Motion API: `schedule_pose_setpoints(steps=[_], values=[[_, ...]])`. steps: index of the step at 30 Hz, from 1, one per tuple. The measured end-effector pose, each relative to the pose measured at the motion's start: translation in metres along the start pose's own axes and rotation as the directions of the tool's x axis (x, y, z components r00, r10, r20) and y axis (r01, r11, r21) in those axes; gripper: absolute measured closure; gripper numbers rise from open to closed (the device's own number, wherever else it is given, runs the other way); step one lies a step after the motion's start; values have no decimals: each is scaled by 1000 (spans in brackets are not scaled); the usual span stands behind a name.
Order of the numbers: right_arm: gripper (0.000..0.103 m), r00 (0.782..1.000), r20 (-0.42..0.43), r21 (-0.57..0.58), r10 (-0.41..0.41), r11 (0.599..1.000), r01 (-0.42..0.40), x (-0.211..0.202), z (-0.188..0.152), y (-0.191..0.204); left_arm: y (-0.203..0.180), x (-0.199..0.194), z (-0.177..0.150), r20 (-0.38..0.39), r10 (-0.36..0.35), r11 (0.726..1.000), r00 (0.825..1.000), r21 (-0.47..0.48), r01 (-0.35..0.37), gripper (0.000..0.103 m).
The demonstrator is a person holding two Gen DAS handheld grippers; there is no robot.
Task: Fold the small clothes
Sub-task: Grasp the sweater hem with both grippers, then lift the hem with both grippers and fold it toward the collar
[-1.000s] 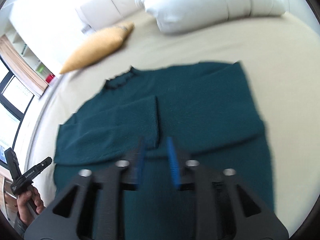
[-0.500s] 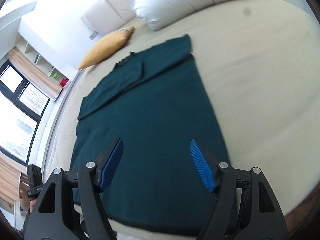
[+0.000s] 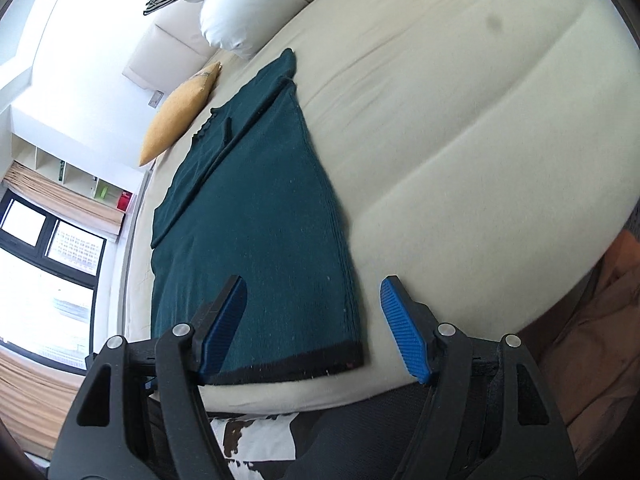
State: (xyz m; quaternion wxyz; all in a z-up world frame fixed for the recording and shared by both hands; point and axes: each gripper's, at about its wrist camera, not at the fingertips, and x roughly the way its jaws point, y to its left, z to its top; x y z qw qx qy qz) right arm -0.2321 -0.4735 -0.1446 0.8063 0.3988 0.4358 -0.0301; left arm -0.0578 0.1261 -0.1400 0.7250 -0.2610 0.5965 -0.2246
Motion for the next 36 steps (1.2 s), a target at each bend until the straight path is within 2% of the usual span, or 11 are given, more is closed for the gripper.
schedule_pose_setpoints(steps=[1,2,5,7,14,21,22,24,28,36], values=[[37,1000,-4,2,-1,1000,1,0,0,0,1,0,0,-1,5,1000,1000,-3,-5,93],[38,1000,-8,2,-2,1000,2,1,0,0,2,0,-1,-1,5,1000,1000,-6,-5,94],[44,1000,-27,3,-13,1000,13,2,0,3,2,-1,-2,9,8,1000,1000,-4,-8,96],[52,998,-49,2,-33,999,33,3,0,2,2,-2,-2,13,7,1000,1000,-3,-7,96],[60,995,-96,69,3,998,4,5,-1,-10,0,-6,-3,25,-3,1000,1000,8,3,97],[87,993,-121,57,10,998,-3,9,-3,-7,1,-15,-2,58,-36,999,998,10,36,97],[95,993,-120,50,9,999,-3,8,-4,-6,0,-18,-2,69,-46,999,997,12,46,97],[96,994,-112,35,3,999,1,5,-4,-2,-4,-24,0,89,-72,997,993,21,71,97],[97,998,-62,20,24,1000,-23,-2,4,10,-13,-45,12,146,-175,985,974,21,174,97],[97,990,46,-16,131,991,-131,-5,43,54,-28,-78,53,254,-273,961,928,32,274,97]])
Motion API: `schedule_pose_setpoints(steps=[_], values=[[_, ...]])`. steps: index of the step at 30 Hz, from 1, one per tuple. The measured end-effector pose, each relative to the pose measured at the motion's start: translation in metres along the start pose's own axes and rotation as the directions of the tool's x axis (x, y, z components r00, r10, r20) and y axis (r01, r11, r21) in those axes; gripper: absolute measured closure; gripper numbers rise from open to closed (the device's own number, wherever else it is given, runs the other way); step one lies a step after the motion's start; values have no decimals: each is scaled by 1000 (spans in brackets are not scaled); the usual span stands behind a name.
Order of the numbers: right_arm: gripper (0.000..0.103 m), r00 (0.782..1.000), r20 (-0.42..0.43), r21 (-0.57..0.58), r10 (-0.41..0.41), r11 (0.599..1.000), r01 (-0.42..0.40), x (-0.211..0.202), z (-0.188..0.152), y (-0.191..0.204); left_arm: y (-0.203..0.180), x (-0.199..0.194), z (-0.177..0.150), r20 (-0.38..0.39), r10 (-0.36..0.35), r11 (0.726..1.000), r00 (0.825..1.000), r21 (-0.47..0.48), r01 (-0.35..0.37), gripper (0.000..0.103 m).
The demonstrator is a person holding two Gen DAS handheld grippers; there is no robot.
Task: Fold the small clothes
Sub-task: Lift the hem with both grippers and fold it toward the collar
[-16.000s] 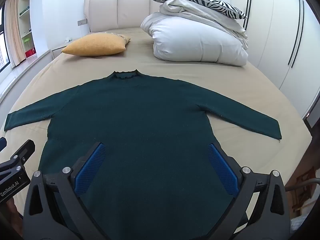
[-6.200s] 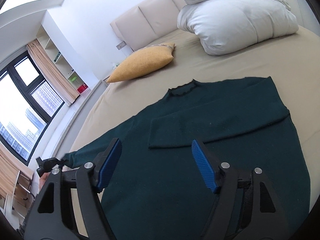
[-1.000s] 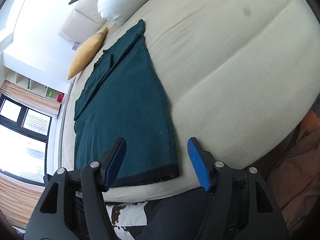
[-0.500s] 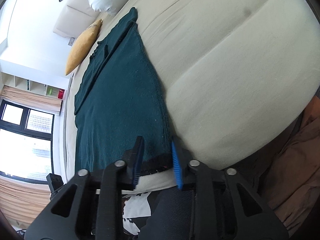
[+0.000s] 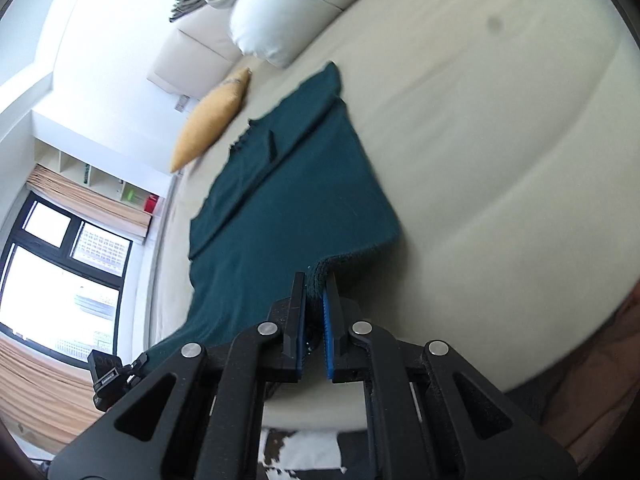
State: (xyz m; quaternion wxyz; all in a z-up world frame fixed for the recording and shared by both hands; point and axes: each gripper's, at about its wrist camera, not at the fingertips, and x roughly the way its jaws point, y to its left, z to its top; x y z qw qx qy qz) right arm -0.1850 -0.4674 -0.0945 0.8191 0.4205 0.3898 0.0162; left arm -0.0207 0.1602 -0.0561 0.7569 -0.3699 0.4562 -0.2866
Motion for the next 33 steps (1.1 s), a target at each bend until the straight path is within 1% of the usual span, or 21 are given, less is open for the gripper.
schedule_pose_setpoints(steps=[3,5,9,13,16,21,24,27,33], values=[[97,998,47,-1,32,999,-32,6,23,15,-7,1,22,40,-14,1000,999,1,14,97],[97,997,70,-12,39,999,-38,12,38,26,-10,5,36,61,-19,1000,998,3,19,97],[97,992,123,-48,31,999,-25,27,76,50,-8,15,67,99,-41,999,994,-21,44,97],[97,986,165,-58,12,998,-3,50,112,65,-6,28,99,132,-45,998,990,-40,51,97],[97,983,183,-65,-9,998,22,75,139,75,-1,43,122,140,-45,997,989,-62,54,97],[97,976,208,-94,-62,992,83,122,181,89,7,70,158,149,-25,995,989,-87,38,97],[97,974,209,-91,-88,990,109,147,201,90,11,85,176,154,2,997,988,-79,10,97],[97,968,217,-104,-126,983,151,172,220,90,17,102,195,158,18,996,987,-88,-4,97],[97,962,211,-130,-175,970,205,215,251,90,26,131,229,162,48,995,986,-97,-33,97]])
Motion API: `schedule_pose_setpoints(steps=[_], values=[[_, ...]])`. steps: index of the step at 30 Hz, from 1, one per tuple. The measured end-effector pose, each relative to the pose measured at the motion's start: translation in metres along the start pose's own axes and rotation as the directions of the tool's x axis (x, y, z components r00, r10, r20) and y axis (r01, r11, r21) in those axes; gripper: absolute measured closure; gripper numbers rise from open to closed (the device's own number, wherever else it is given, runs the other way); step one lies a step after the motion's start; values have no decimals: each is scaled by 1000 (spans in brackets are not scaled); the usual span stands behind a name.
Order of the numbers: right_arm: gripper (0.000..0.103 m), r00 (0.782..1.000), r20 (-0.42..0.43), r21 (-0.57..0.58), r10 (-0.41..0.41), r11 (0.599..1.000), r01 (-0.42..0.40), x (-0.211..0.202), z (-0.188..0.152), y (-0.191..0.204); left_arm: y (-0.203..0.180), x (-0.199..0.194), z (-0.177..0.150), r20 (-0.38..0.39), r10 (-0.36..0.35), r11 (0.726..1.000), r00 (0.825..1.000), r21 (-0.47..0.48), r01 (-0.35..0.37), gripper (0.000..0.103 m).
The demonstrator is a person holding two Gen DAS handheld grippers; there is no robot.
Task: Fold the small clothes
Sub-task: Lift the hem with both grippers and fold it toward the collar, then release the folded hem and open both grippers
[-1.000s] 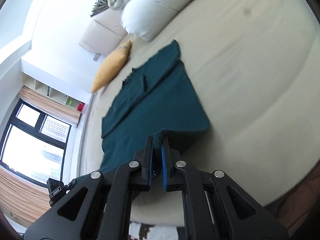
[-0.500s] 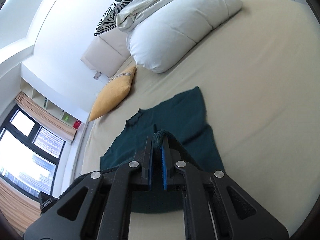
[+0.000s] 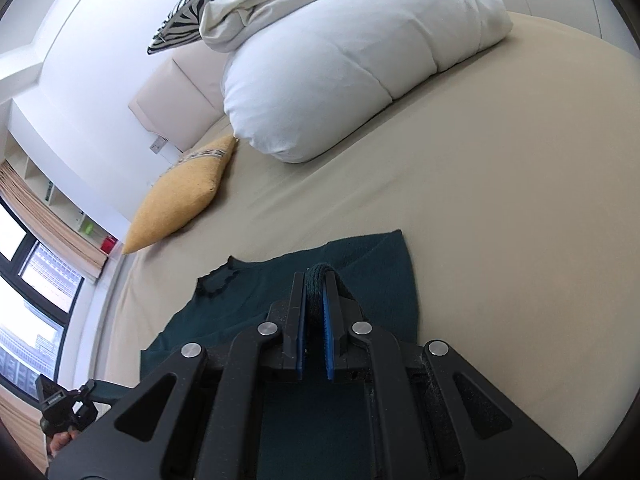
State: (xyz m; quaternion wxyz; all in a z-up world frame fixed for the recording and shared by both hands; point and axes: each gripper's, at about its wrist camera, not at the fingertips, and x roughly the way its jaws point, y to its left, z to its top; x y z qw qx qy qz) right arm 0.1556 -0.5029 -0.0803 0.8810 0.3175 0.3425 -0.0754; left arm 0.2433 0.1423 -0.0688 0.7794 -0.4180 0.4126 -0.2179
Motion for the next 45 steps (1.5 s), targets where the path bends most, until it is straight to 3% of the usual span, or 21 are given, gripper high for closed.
schedule_pose_setpoints(steps=[6,9,14,15,16,17,20,22,26,31,37,45], values=[[97,1000,-22,5,-19,1000,19,51,21,-3,1,32,23,-12,41,999,999,26,-41,97],[96,998,-37,16,-43,999,44,77,29,-9,8,53,39,-4,48,999,999,-5,-48,97],[92,995,-54,72,-84,993,88,115,40,-25,28,89,45,-47,145,989,988,6,-144,94],[84,993,-62,65,-103,992,107,125,42,-28,35,93,44,-60,148,989,987,-9,-149,90],[69,991,-69,55,-114,992,117,127,41,-30,39,93,42,-62,149,988,987,-17,-150,79],[63,989,-73,47,-125,991,128,131,41,-31,41,90,40,-55,157,987,986,-24,-159,61],[61,992,-52,49,-112,992,114,127,36,-35,39,77,39,-22,165,986,986,-29,-166,38],[61,991,-69,29,-117,992,119,124,32,-33,34,64,40,11,180,983,984,-23,-180,32],[61,989,-79,-91,-124,989,117,112,18,-14,26,45,31,34,218,975,975,39,-220,31],[61,977,-89,-255,-195,952,167,119,7,15,29,45,6,6,271,957,963,103,-270,33],[61,955,-149,-262,-257,941,213,142,-11,4,27,52,-13,1,346,919,938,200,-339,41],[62,961,-100,-283,-257,933,220,143,-16,4,18,73,-9,37,410,874,911,271,-404,43]])
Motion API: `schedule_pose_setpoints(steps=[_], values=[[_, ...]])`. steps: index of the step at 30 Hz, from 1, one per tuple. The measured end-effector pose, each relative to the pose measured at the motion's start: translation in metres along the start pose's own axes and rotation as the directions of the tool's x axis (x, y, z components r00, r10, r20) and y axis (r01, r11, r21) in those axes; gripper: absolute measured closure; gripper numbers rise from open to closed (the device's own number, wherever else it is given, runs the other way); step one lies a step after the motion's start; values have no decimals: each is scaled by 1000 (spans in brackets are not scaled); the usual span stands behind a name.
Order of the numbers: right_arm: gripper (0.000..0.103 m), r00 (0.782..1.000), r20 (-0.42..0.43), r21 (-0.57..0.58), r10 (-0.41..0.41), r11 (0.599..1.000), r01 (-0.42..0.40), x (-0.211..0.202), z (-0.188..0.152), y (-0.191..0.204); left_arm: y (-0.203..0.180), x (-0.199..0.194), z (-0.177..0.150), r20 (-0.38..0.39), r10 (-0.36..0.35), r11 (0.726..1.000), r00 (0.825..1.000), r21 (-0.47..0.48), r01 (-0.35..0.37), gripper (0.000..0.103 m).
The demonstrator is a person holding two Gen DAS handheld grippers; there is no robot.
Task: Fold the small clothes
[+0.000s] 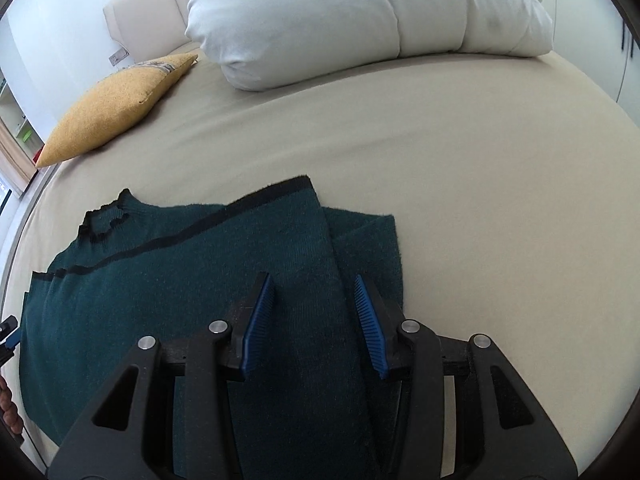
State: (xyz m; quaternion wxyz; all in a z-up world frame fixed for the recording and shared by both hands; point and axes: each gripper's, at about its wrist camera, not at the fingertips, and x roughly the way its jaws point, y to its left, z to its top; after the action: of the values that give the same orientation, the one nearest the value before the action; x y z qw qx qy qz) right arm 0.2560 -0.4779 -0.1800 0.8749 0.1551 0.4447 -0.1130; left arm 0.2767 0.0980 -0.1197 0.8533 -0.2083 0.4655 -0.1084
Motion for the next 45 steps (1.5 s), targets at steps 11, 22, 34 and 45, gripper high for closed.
schedule_pose_setpoints(steps=[11,22,34,45], values=[[95,998,41,-42,-50,998,52,-15,-2,-6,2,-4,-11,20,76,996,997,53,-77,74],[93,995,60,126,-75,990,67,-31,-2,-43,-18,-24,-21,97,168,977,981,120,-179,76],[76,761,-199,18,618,778,-628,-56,-109,112,-94,-14,-124,50,186,898,981,396,-191,73],[81,873,-50,251,485,852,-460,-46,-108,-17,-86,-14,-125,40,180,902,983,392,-181,71]])
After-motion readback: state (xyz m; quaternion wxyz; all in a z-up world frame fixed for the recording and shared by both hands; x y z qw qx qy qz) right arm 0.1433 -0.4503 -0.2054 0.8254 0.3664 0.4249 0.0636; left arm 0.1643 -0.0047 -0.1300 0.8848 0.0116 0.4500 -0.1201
